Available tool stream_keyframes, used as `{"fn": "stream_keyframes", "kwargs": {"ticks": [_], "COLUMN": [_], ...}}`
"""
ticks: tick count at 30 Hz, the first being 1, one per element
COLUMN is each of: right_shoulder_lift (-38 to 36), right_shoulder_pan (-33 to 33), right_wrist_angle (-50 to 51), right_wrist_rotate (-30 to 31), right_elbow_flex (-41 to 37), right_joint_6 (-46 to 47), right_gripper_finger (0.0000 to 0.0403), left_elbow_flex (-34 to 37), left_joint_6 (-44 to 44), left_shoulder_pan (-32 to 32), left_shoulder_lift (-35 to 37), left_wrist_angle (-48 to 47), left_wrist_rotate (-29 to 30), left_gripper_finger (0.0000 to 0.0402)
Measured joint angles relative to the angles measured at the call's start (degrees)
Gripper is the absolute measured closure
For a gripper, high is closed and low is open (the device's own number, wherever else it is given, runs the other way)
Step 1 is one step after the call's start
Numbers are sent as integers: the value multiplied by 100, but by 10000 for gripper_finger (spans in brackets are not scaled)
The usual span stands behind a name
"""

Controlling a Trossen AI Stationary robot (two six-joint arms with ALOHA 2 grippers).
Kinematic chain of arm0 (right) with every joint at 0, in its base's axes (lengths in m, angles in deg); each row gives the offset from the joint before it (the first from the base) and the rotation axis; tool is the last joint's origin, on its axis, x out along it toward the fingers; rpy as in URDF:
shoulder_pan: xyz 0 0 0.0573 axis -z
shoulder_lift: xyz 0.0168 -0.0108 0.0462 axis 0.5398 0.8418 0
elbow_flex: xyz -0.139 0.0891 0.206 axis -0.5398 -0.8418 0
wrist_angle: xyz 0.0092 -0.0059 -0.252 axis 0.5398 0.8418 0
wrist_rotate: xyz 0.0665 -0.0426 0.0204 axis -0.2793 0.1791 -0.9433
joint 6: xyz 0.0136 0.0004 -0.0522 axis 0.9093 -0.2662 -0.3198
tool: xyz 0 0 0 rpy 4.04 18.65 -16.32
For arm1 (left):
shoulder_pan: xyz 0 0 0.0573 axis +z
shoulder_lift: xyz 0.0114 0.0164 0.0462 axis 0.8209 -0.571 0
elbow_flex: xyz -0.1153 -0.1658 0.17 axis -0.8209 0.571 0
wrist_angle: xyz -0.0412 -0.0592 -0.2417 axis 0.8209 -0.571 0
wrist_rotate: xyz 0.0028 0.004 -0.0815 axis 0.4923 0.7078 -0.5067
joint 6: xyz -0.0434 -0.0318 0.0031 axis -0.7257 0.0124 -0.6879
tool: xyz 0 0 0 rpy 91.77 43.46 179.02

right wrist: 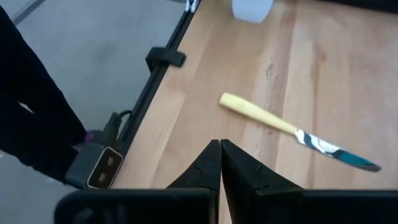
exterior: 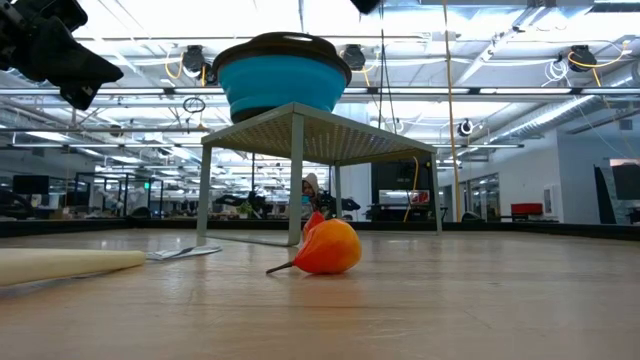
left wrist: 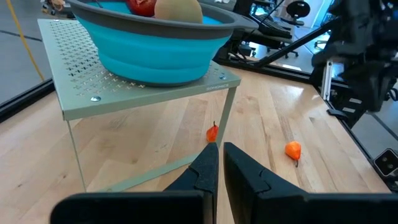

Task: Pick & Place Fruit
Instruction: Put the peach into the blue strainer bowl

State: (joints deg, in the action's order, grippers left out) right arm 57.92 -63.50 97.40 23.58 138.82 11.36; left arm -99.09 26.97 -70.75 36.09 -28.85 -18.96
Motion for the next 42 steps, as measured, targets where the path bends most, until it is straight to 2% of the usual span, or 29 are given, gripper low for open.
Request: {"fn": "stream_keyframes", "kwargs": {"ticks": [3,13,28,33,42], "right_shoulder_lift": [73,160,499,465,483], "right_shoulder_pan": [9,118,430,514,626], "right_wrist_angle": [116,727,797,846,897], "right_wrist_rotate": [-219,-233,-227,-234,-399], "right_elbow_flex": [0,-2,-8,3,-2], "right_joint_6": [2,258,-38,-66,-29], "right_gripper_finger": [397,397,393,361,264], "left_elbow_flex": [0,0,0,0,0], "left_joint_6": [2,4,17,36,37], "left_shoulder_pan": [1,0,-1,2,1], "left_shoulder_lift": [1,1,-5,-10,-10], "left_wrist_angle": [0,0,-4,-9,-63], "left_wrist_rotate": [0,0,0,0,0], "left_gripper_finger": [378,378,378,378,378]}}
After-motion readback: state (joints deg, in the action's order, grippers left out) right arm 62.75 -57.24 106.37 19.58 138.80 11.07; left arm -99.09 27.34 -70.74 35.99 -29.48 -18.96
